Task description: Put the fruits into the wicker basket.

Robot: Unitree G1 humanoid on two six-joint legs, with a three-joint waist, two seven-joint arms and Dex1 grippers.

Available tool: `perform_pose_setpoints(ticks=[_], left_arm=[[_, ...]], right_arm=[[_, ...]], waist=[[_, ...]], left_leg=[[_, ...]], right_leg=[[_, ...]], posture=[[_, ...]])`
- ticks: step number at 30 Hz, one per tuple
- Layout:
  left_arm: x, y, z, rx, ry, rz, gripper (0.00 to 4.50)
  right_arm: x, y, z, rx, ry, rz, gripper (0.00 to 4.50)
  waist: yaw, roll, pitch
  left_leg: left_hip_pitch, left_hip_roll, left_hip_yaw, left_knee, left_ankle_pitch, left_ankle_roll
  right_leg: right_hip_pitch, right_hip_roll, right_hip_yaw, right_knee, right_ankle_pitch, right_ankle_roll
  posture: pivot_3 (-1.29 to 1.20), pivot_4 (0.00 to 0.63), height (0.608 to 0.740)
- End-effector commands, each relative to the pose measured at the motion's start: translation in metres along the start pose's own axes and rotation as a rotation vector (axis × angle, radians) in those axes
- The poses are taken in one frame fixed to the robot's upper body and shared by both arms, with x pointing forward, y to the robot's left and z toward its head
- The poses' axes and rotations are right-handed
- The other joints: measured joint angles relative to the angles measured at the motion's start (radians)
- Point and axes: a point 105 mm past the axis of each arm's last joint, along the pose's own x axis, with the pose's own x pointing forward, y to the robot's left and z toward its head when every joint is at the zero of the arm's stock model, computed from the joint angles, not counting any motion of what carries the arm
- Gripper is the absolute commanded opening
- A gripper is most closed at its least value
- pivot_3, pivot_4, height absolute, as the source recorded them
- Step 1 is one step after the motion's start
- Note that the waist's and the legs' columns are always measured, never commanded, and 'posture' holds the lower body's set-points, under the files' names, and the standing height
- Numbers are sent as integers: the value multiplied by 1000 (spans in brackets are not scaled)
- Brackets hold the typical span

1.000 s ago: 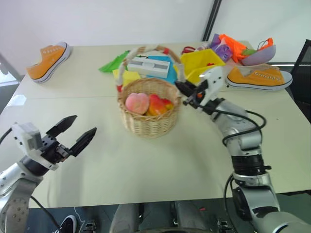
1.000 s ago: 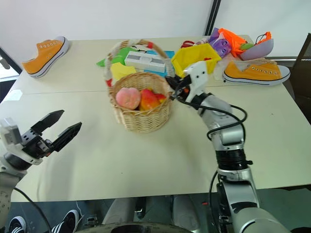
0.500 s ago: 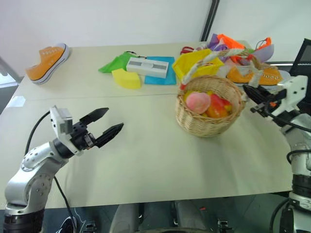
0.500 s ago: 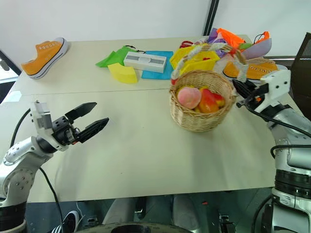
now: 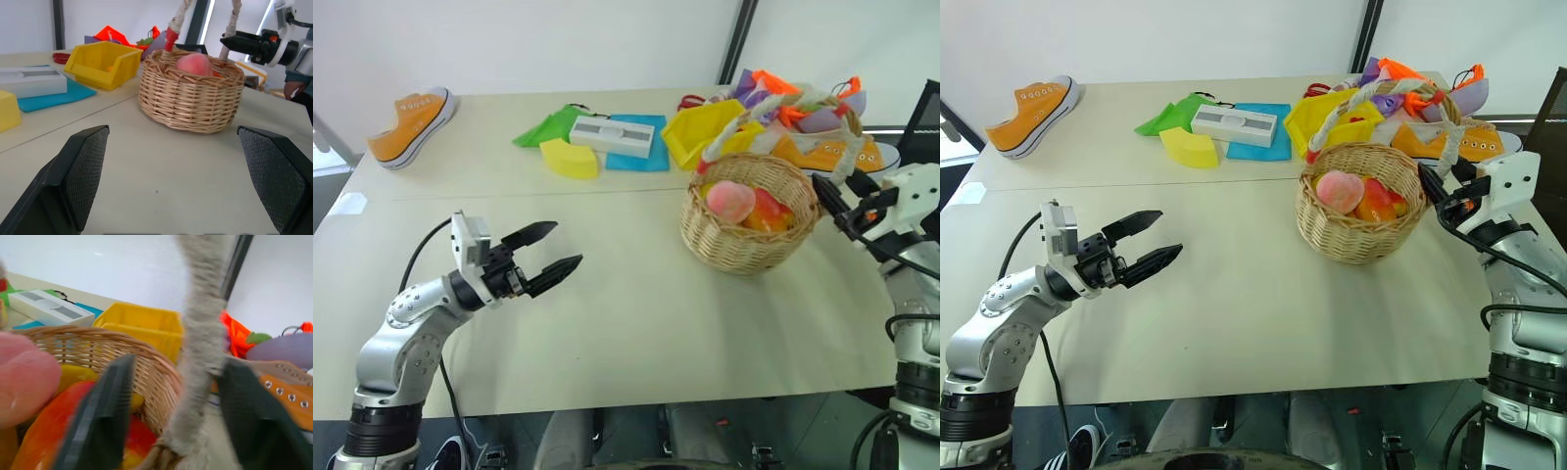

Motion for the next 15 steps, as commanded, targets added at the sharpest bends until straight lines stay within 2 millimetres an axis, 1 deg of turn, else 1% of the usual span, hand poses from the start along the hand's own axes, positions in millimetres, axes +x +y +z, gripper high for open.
perform_pose_setpoints(ticks=[1,5,8,12,13,15], left_arm=[[-1,-1,7,38,-24,1,4500],[-2,-1,5,34,-23,7,4500],[-2,-1,5,25,-25,13,4500],[-4,-2,4,19,-24,20,4500],[-4,-2,4,18,-24,21,4500],[-4,0,4,13,-24,24,4500]], right_arm=[[-1,-6,6,-37,-33,-26,4297],[-2,-13,3,-50,-32,-69,4297],[-13,-11,4,5,-63,-83,4297],[-46,-6,11,87,-139,-132,4297],[-60,-4,14,117,-157,-146,4297],[-82,6,19,115,-164,-151,4297]], waist=[[0,0,0],[0,0,0],[0,0,0],[6,0,0],[5,1,0],[6,1,0]], left_leg=[[0,0,0,0,0,0],[0,0,0,0,0,0],[0,0,0,0,0,0],[0,0,-1,-1,0,0],[0,0,-1,-1,0,0],[0,0,-1,-1,0,0]], right_leg=[[0,0,0,0,0,0],[0,0,0,0,0,0],[0,0,0,0,0,0],[0,0,-1,0,0,0],[0,0,-1,0,0,1],[0,0,0,0,0,1]], posture=[[0,150,740],[0,150,740],[0,150,740],[0,150,740],[0,150,740],[0,150,740]])
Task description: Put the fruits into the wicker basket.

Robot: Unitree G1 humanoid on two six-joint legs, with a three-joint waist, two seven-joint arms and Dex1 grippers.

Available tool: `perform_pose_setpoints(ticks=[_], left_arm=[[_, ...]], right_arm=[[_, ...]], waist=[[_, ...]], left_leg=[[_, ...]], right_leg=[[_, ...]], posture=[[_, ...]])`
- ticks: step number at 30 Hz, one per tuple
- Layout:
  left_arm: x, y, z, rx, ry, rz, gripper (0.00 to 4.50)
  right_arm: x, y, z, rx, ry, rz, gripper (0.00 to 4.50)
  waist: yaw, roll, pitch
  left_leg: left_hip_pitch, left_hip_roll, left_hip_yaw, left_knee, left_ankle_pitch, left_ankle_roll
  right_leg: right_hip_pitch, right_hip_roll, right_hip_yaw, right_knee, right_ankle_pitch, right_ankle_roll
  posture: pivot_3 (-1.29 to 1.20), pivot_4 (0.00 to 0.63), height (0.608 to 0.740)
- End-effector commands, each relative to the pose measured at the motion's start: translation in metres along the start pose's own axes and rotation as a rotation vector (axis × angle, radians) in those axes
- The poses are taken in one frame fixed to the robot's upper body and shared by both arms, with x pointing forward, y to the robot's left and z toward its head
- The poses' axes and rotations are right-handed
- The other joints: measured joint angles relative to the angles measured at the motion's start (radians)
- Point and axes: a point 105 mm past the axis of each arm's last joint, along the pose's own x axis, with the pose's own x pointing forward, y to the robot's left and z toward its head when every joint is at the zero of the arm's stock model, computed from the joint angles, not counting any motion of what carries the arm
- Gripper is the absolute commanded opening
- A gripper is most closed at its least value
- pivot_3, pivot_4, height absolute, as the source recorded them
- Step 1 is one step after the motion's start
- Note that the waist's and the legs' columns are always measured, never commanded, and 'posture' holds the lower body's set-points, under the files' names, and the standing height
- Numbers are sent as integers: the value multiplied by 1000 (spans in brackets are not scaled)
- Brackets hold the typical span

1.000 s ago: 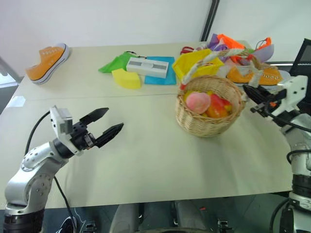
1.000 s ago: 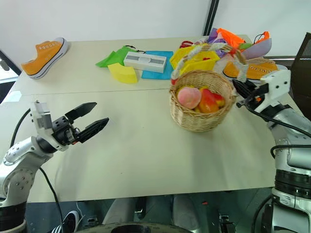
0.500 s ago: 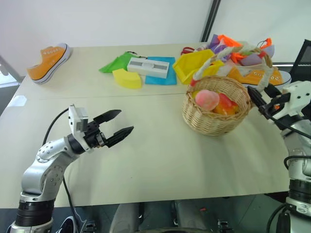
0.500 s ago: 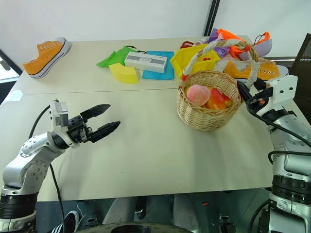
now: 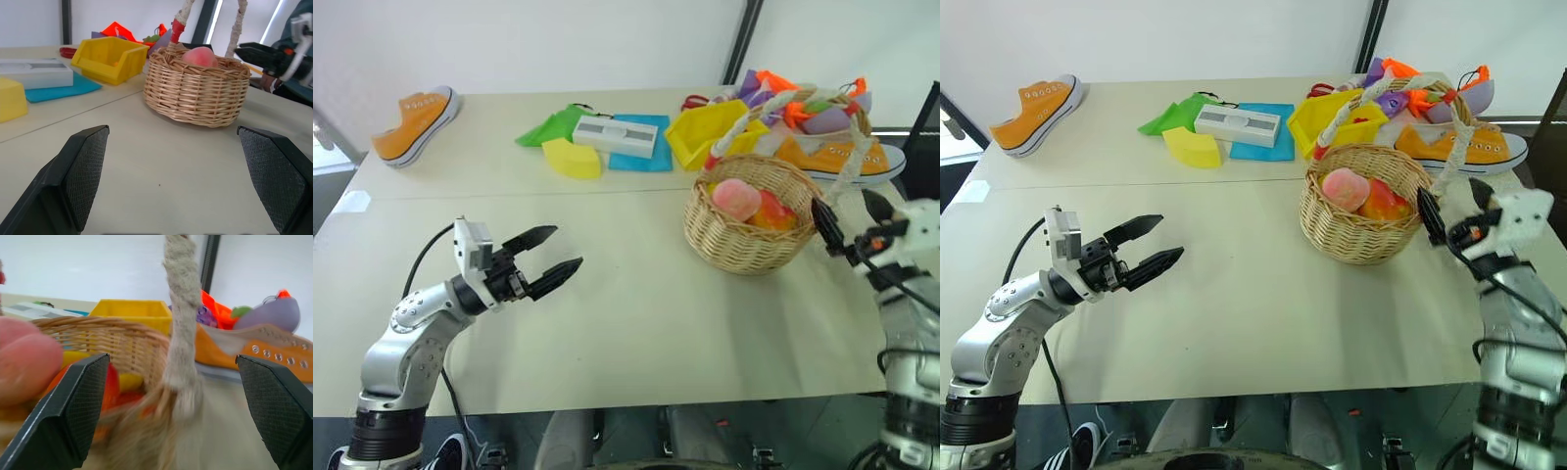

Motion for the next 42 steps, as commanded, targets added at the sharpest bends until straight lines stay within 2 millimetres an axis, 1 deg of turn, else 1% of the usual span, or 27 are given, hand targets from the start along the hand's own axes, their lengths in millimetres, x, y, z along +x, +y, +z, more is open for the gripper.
perform_pose_setpoints(ticks=[1,2,3,6,7,9,10,11,13,15,17,19,20,22,24,29,32,34,36,39,42], left_arm=[[0,0,12,28,-30,-3,4500],[0,0,12,27,-30,-2,4500],[0,1,12,26,-28,-1,4500],[2,1,12,23,-26,-3,4500],[2,1,12,23,-25,-3,4500],[1,3,12,29,-18,2,4500],[0,5,13,31,-16,8,4500],[-2,5,13,33,-14,11,4500],[-7,9,15,49,-10,33,4500],[-12,11,15,69,-1,51,4500],[-23,12,15,92,8,80,4500],[-34,10,14,101,19,107,4500],[-38,9,13,105,30,119,4500],[-46,9,11,111,40,155,4500],[-54,8,12,126,47,191,4500],[-70,2,12,146,67,289,4500],[-74,3,11,162,93,350,4500],[-78,6,16,189,89,405,4500],[-83,9,13,185,107,457,4500],[-83,5,6,162,122,458,4500],[-84,8,3,166,121,477,4500]], right_arm=[[-36,13,37,-28,-104,10,4297],[-42,19,37,-47,-91,26,4297],[-47,21,38,-61,-83,20,4297],[-50,31,43,-34,-86,28,4297],[-49,37,44,-19,-85,50,4297],[-47,56,44,-58,-75,133,4297],[-44,68,44,-52,-69,185,4297],[-43,76,44,-45,-65,217,4297],[-38,110,42,11,-40,376,4297],[-37,134,41,39,-21,495,4297],[-31,162,41,80,-12,647,4297],[-24,181,39,75,-8,775,4297],[-18,185,37,107,-5,798,4297],[-11,190,28,73,17,857,4297],[-2,193,25,94,21,883,4297],[12,207,13,69,38,995,4297],[18,209,6,53,53,1033,4297],[21,211,3,41,55,1059,4297],[23,212,3,36,53,1076,4297],[27,210,1,29,62,1072,4297],[29,209,-1,23,68,1063,4297]], waist=[[-1,0,0],[-2,1,0],[-6,1,-1],[-17,2,-1],[-15,2,-1],[-9,2,-2],[-6,2,-2],[-5,2,-2],[-5,2,-2],[-7,2,-2],[-10,2,-2],[-15,2,-1],[-14,1,-1],[-2,0,-2],[5,0,-2],[-6,-1,-2],[-7,-1,-2],[-6,-1,-2],[-6,-1,-2],[-6,-1,-2],[-5,-1,-2]], left_leg=[[0,0,0,0,0,0],[0,0,0,0,0,0],[1,0,0,0,0,0],[2,0,1,1,0,0],[3,0,1,2,0,0],[5,0,1,2,0,0],[5,1,1,1,0,0],[5,1,1,1,0,0],[4,1,1,1,0,0],[2,1,1,1,0,0],[2,1,1,0,0,0],[2,1,1,1,0,0],[2,1,1,1,0,0],[2,1,0,1,0,0],[1,1,-1,0,0,0],[0,0,0,0,-1,1],[0,0,0,-1,-1,1],[0,0,0,-1,-1,1],[0,0,0,-1,-1,1],[0,0,0,-1,-1,1],[0,0,0,-1,-1,1]], right_leg=[[0,0,0,0,0,0],[0,0,0,0,0,0],[1,0,0,0,0,0],[2,0,2,0,0,-2],[2,0,2,0,-1,-4],[4,0,2,0,-1,-5],[4,0,2,0,-1,-5],[3,0,2,0,-1,-5],[2,0,2,0,-1,-5],[0,0,2,0,-1,-5],[0,0,2,0,-1,-4],[-1,0,2,0,-1,-5],[0,0,2,0,-1,-5],[0,0,2,0,-1,-5],[-3,-1,0,-3,-1,-5],[-1,-2,1,-6,-1,-6],[-1,-2,1,-5,-1,-6],[-1,-2,1,-5,-1,-5],[-1,-2,1,-5,-1,-5],[-1,-2,1,-5,-1,-5],[-1,-2,1,-5,-1,-5]], posture=[[0,150,740],[0,150,740],[0,150,740],[0,150,740],[0,150,740],[0,150,740],[0,150,740],[0,150,740],[0,150,740],[0,150,740],[0,150,740],[0,150,740],[0,150,740],[0,150,740],[0,150,740],[0,150,740],[0,150,740],[0,150,740],[0,150,740],[0,150,740],[0,150,740]])
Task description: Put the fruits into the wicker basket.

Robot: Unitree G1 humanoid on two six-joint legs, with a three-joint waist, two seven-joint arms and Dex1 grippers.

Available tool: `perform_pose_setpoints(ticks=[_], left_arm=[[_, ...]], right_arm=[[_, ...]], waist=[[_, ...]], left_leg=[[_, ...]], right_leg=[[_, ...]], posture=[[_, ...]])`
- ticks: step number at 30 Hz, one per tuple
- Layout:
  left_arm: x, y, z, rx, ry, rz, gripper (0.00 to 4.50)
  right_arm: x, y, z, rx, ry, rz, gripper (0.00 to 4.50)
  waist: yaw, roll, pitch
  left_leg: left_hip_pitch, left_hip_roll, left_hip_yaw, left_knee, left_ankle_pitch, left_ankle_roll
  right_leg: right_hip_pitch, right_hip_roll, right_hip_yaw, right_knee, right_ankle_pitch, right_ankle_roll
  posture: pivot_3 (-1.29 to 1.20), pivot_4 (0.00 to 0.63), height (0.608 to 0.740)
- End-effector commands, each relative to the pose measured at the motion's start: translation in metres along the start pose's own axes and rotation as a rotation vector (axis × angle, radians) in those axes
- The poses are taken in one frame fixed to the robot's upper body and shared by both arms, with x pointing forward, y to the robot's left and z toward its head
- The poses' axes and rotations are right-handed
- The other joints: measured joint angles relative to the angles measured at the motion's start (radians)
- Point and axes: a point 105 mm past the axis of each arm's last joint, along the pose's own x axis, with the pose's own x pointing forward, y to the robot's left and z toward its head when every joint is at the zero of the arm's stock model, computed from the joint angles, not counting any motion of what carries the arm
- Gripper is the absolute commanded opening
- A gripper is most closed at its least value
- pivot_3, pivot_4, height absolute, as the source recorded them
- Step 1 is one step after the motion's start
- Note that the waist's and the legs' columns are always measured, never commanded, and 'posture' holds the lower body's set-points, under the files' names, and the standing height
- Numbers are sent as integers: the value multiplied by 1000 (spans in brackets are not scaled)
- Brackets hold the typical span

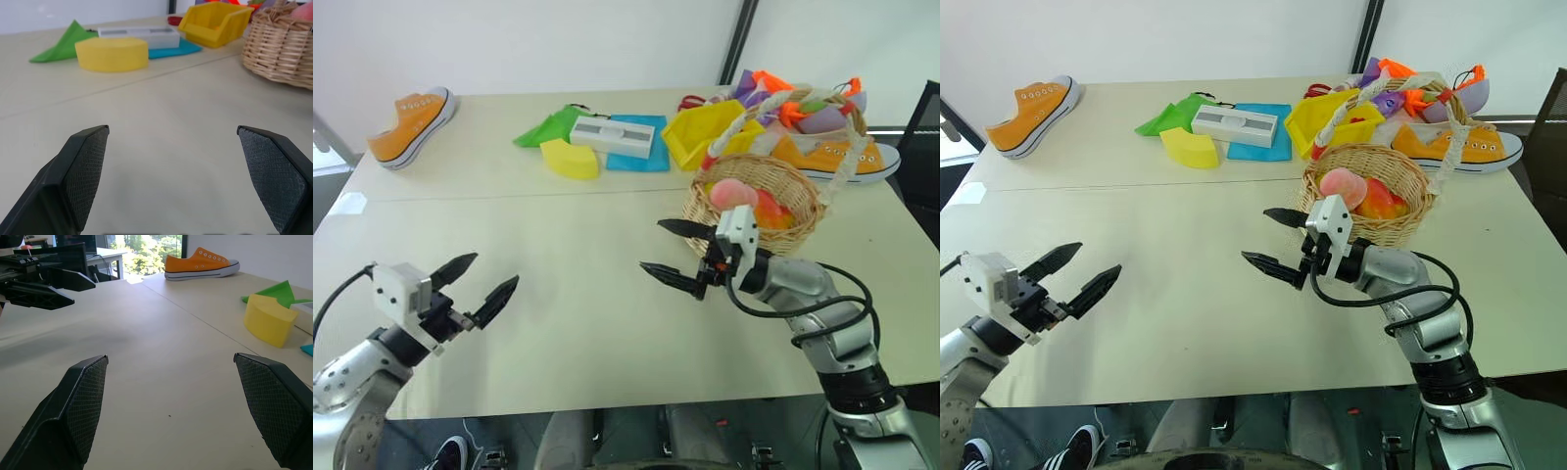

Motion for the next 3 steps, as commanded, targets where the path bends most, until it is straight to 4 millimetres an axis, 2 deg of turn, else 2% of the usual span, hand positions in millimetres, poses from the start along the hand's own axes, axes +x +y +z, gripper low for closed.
perform_pose_setpoints(ticks=[1,3], left_arm=[[2,2,6,46,-23,16,4500],[3,5,4,68,-10,23,4500]], right_arm=[[1,0,9,-43,-27,-3,4297],[1,0,7,-48,-18,-4,4297]], waist=[[1,0,0],[0,0,0]], left_leg=[[0,0,0,0,0,0],[0,0,0,0,0,0]], right_leg=[[0,0,0,0,0,0],[-1,0,0,0,0,0]], posture=[[0,150,740],[0,150,740]])
